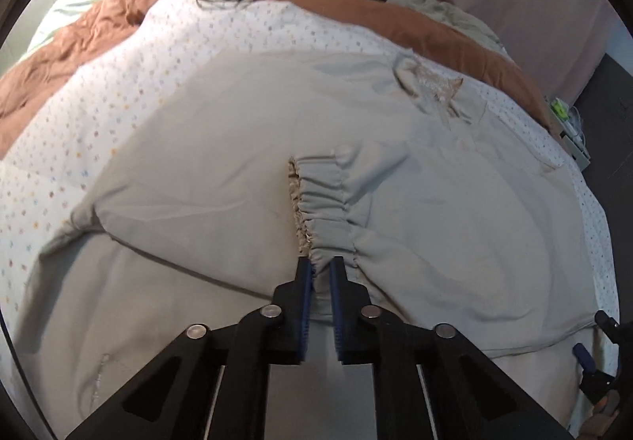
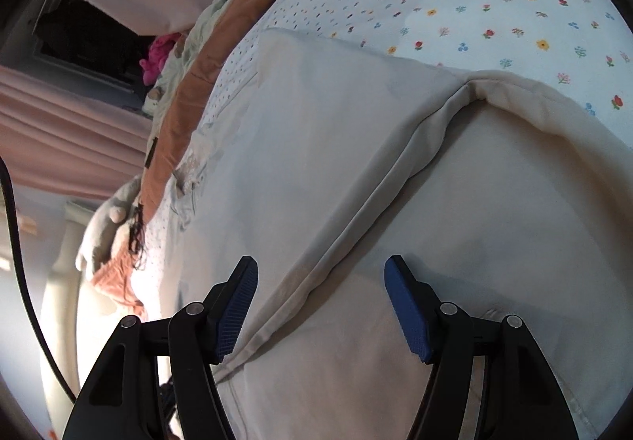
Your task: Fold large clothes
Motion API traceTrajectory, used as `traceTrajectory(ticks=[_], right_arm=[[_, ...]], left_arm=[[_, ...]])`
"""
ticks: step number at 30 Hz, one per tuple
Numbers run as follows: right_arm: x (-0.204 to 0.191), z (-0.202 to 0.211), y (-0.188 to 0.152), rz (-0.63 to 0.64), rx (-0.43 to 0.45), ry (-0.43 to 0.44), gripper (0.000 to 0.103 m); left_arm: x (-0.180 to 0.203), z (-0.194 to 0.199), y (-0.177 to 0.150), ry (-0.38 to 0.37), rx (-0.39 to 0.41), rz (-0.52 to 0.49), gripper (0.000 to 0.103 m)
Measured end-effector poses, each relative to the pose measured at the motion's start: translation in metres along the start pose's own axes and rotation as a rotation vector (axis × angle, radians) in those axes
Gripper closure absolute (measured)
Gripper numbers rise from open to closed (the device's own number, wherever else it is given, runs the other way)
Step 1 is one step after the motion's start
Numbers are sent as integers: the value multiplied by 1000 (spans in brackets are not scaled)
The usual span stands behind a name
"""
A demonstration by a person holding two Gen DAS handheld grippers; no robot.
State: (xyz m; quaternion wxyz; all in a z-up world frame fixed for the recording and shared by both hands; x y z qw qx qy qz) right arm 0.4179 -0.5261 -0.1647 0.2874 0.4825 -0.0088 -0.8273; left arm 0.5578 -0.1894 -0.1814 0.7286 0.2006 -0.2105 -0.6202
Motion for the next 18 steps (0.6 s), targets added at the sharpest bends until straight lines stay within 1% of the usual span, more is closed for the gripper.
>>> traceTrajectory(ticks=[2,5,8,11,13,14,18], right_arm=[[6,7,4,-22,32,13,36],[15,17,12,-56,89,34,36],[23,17,20,-80,111,65,37],[29,13,28,-108,118,102,48],[32,10,37,-121,137,119,60],[34,8,41,-122,147,121,68],[41,2,53,-145,171,135,68]], left_arm=[[-2,13,6,-32,37,18,96],[1,26,17,-36,96,11,97],[6,20,28,-21,98,-9,98],[7,12,41,-10,94,-5,98],[9,8,49,0,98,-15,98],[10,5,52,6,95,-20,98],[17,-11,59,15,68,-55,98]])
Point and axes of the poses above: each gripper's, at about its wrist camera, not at the fingertips, and z roughly against the way its jaws point, x to its right, y to its top, the point moved 2 cm from there along -z, roughly the way its jaws point, and after that the axes turned 11 degrees about y, right-handed, at the moved point
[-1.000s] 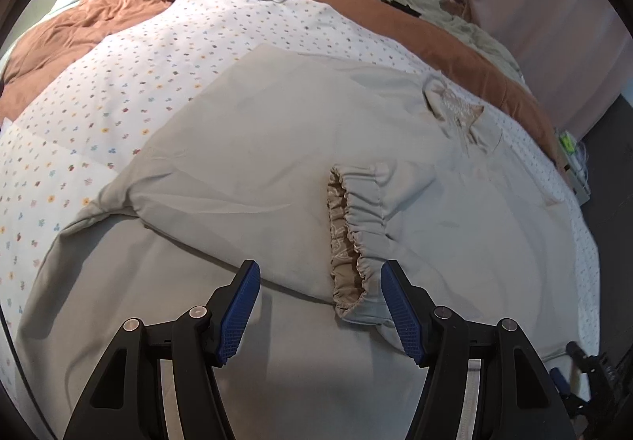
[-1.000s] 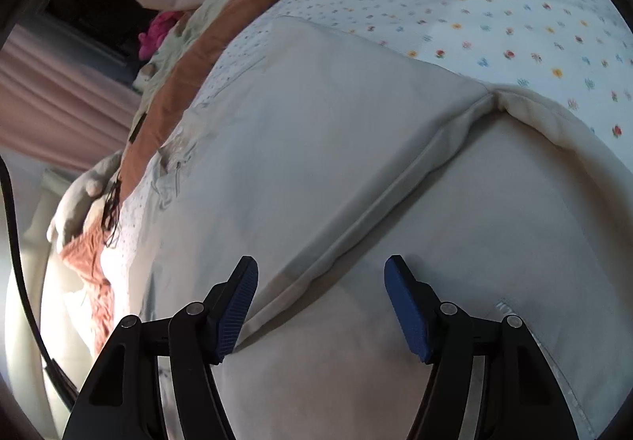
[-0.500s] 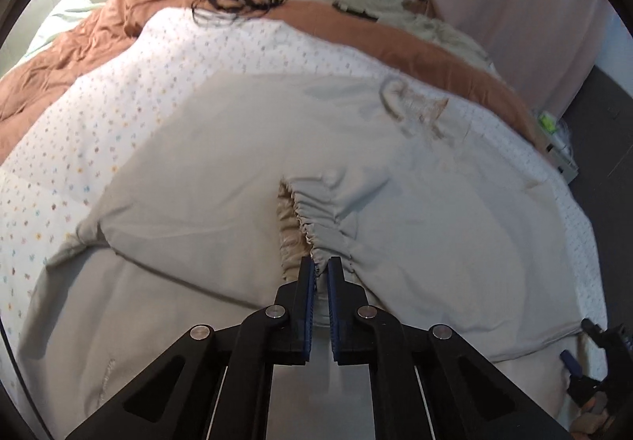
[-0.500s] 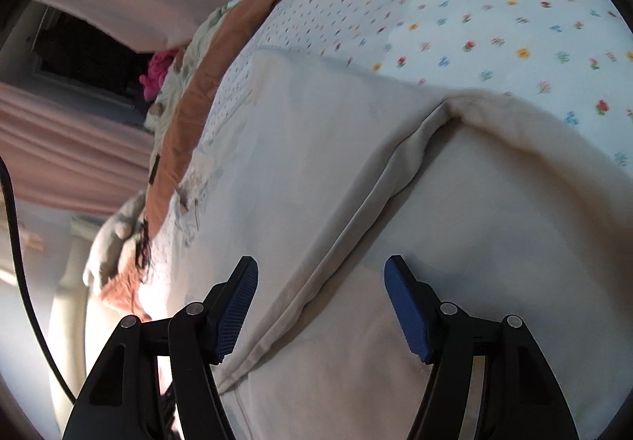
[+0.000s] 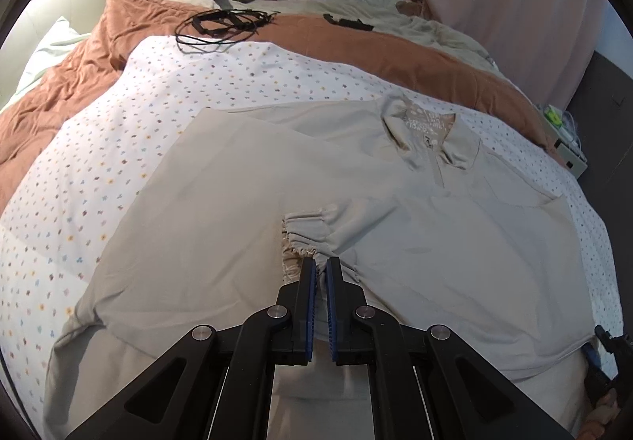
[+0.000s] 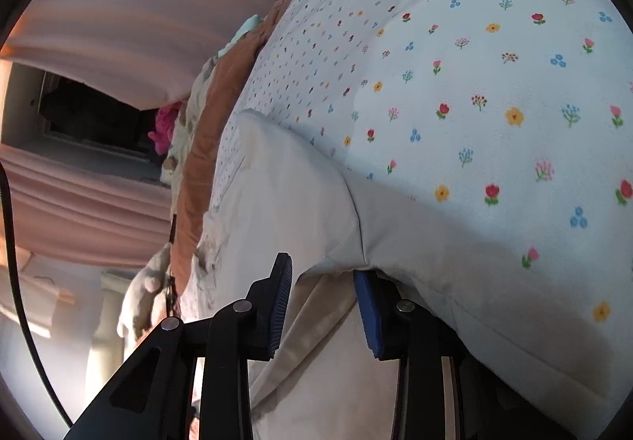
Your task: Fold large clothes
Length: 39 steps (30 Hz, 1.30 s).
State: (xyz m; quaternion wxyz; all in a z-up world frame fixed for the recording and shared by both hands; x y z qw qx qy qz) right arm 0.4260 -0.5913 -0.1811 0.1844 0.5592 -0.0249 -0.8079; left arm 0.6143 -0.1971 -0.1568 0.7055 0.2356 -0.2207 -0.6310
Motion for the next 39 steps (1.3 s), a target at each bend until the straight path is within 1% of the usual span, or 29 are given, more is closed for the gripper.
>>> traceTrajectory(ticks=[4,6,7,8,9,10,11,12,13,15,17,18,19,21,22,23,24,29,32,34,37,39], right_arm=[[3,4,8,23,23,0,71],[6,6,9,5,25,-1,71],[7,8,9,-2,23,-16,71],[7,9,8,-7,15,-50,71],[6,11,6,-13,7,-77,68],[3,12,3,-16,-1,-75,63],[1,12,1,-13,-13,-64,48],[0,13,0,-7,-22,-53,37],[-3,12,-1,2,-30,-47,35],[-8,10,-3,26,-51,-63,34],[-9,9,-4,32,-61,-66,34],[-10,8,-6,32,-68,-66,34],[-12,9,-8,41,-79,-66,34],[-19,11,-15,85,-98,-74,33],[-23,15,-19,115,-103,-82,30],[-26,18,-22,136,-106,-87,24],[-29,22,-26,158,-108,-87,22],[-36,41,-44,207,-115,-84,21],[-38,54,-57,234,-142,-51,21],[-41,66,-64,245,-146,-37,21],[-51,90,-72,292,-99,-37,21],[-58,104,-79,324,-117,-12,21]], left_arm=[[7,-14,-4,14,-39,-41,98],[5,-17,-10,24,-58,-50,98],[4,-18,-13,26,-68,-52,98],[2,-20,-16,25,-83,-53,97],[-1,-22,-18,22,-99,-51,97],[-4,-24,-19,27,-115,-47,97],[-7,-25,-20,29,-127,-39,97],[-12,-26,-21,30,-140,-29,97],[-17,-27,-21,24,-152,-17,96],[-26,-24,-20,11,-175,4,94],[-35,-17,-19,0,-173,23,85],[-42,-9,-19,-4,-160,33,70],[-46,-2,-18,-4,-144,39,49],[-58,20,-17,1,-90,50,28],[-63,29,-17,4,-68,53,25],[-69,39,-18,7,-53,57,25],[-76,48,-20,6,-49,64,25],[-105,84,-30,-5,-39,100,25],[-124,105,-41,-17,-27,108,25],[-137,119,-48,4,-7,122,25],[-156,142,-60,-7,32,149,25],[-164,157,-69,7,69,139,25]])
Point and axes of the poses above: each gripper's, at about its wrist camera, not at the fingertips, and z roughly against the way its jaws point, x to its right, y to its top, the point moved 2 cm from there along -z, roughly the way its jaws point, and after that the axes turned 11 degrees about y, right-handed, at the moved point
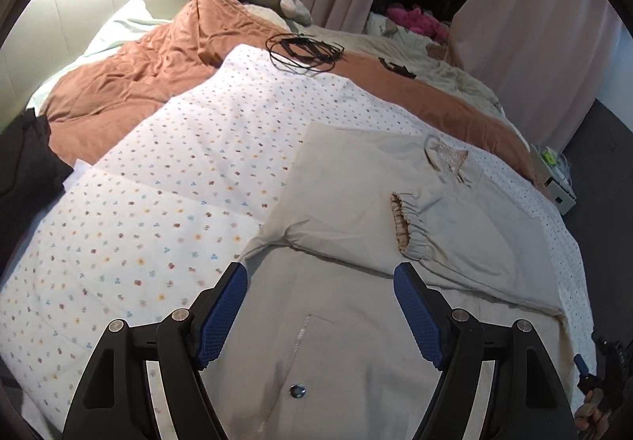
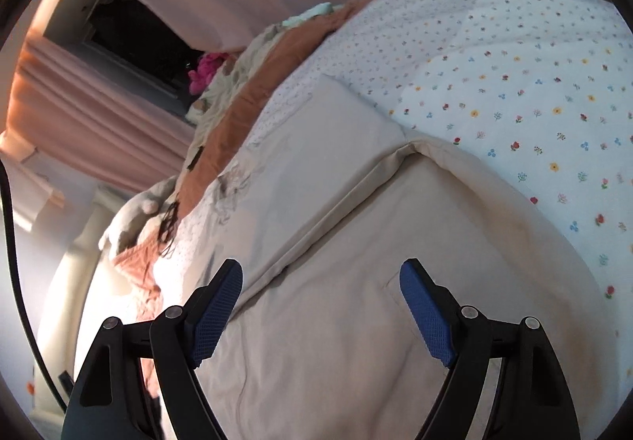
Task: Fold large clothes
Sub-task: 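Open both grippers and pull them back from the folded jacket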
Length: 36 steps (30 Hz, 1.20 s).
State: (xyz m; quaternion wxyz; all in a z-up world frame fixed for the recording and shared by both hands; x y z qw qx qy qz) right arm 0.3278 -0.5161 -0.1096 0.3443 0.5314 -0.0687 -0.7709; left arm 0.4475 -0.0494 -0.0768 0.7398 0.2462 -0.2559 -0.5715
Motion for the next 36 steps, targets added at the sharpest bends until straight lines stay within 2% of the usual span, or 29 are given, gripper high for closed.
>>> traceTrajectory(ticks=[2,5,7,13,21,29,31,32,34,36], right_arm=[[-9,12,-8,28,-22,27,21],[-20,33,-19,75,-10,46,21],[-28,51,-28,128,17,28,21],[-42,90,-45,260,22,-26,21],[-35,131,-59,309,36,-121,21],[-19,163,-78,303,-2,-142,21],[-18,172,-84,304,-5,-141,14],[-18,176,-86,306,-1,-142,6],[-18,183,-91,306,6,-135,0],[-17,190,-95,300,1,-134,0]], left_arm=[[-8,15,-8,16,38,-9,25],[-23,34,-19,13,65,1,25],[-33,46,-29,12,73,13,25],[-60,79,-59,20,102,45,25],[-84,110,-96,-3,85,49,25],[-102,139,-127,27,108,4,25],[-107,144,-135,23,110,-2,25],[-109,147,-139,17,110,-4,25],[-113,152,-146,20,116,0,21],[-119,159,-153,23,141,15,6]])
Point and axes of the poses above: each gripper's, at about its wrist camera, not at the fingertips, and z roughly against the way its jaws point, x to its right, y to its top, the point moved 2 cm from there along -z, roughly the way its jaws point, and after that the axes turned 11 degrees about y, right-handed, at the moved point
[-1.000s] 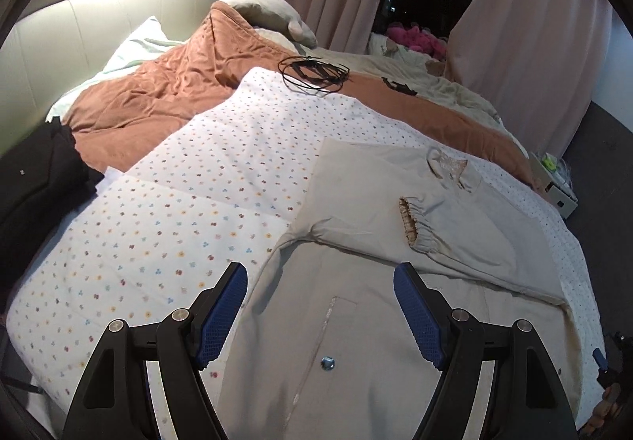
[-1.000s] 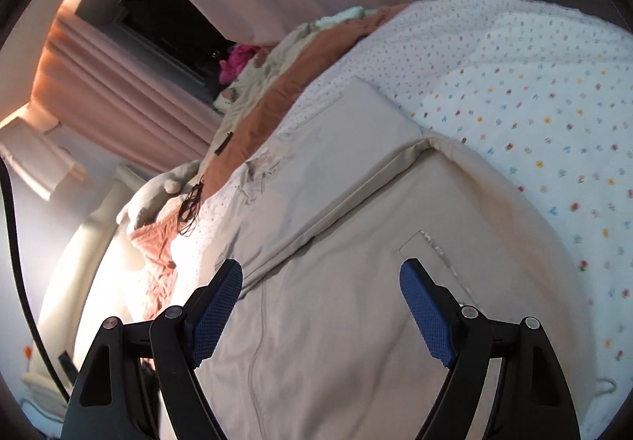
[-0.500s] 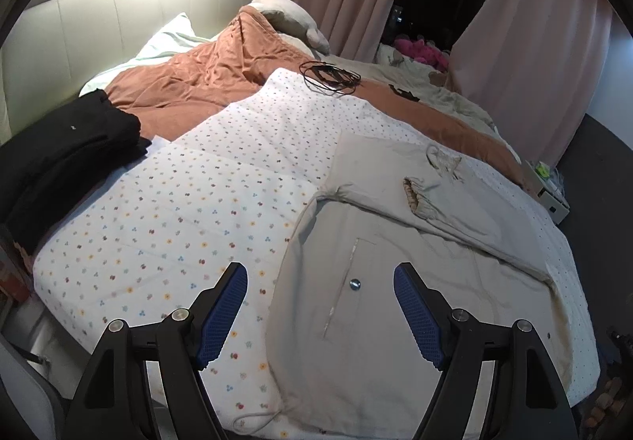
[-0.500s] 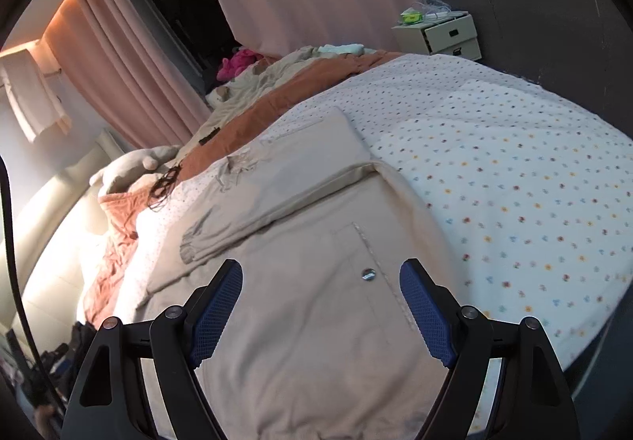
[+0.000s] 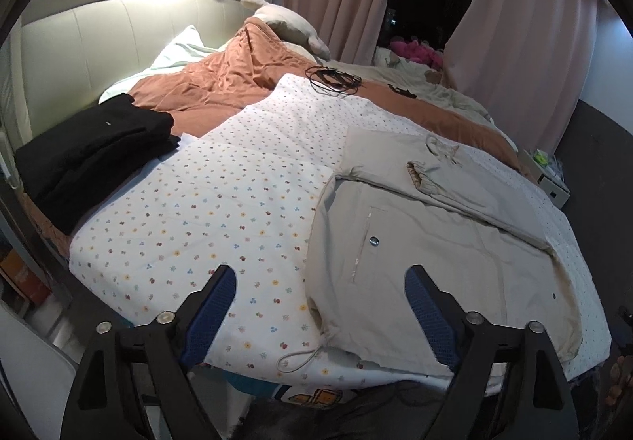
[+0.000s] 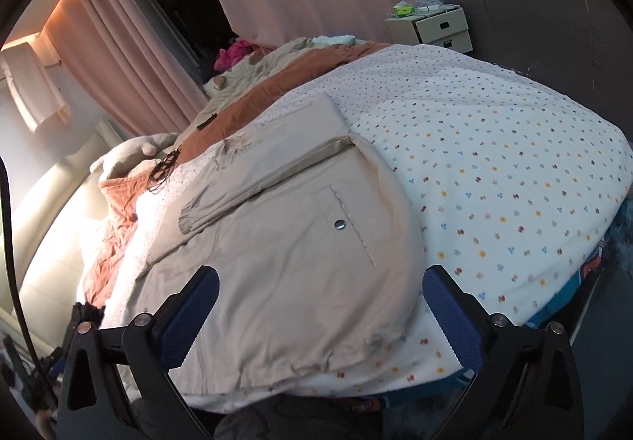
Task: Fold large clothes
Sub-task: 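Open both grippers and pull them back from the folded jacket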
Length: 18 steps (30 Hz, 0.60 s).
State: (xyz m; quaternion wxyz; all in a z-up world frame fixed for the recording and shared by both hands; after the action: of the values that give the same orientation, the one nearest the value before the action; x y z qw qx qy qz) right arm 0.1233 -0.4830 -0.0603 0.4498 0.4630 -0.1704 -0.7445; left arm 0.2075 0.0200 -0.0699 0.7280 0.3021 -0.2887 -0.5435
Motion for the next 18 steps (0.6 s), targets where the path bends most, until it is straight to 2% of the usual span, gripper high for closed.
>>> traceTrajectory(ticks=[1,12,18], right_arm=[[0,2,-1,-1,-4,-2,0],[-1,25,-31,31,-27,12,0],[10,28,-49,15,-48,18,0]], left_arm=[[-3,3,-1,3,10,8,0],[-17,26,-24,-12,10,12,0],[-25,21,-36,-23,-29,5,0]])
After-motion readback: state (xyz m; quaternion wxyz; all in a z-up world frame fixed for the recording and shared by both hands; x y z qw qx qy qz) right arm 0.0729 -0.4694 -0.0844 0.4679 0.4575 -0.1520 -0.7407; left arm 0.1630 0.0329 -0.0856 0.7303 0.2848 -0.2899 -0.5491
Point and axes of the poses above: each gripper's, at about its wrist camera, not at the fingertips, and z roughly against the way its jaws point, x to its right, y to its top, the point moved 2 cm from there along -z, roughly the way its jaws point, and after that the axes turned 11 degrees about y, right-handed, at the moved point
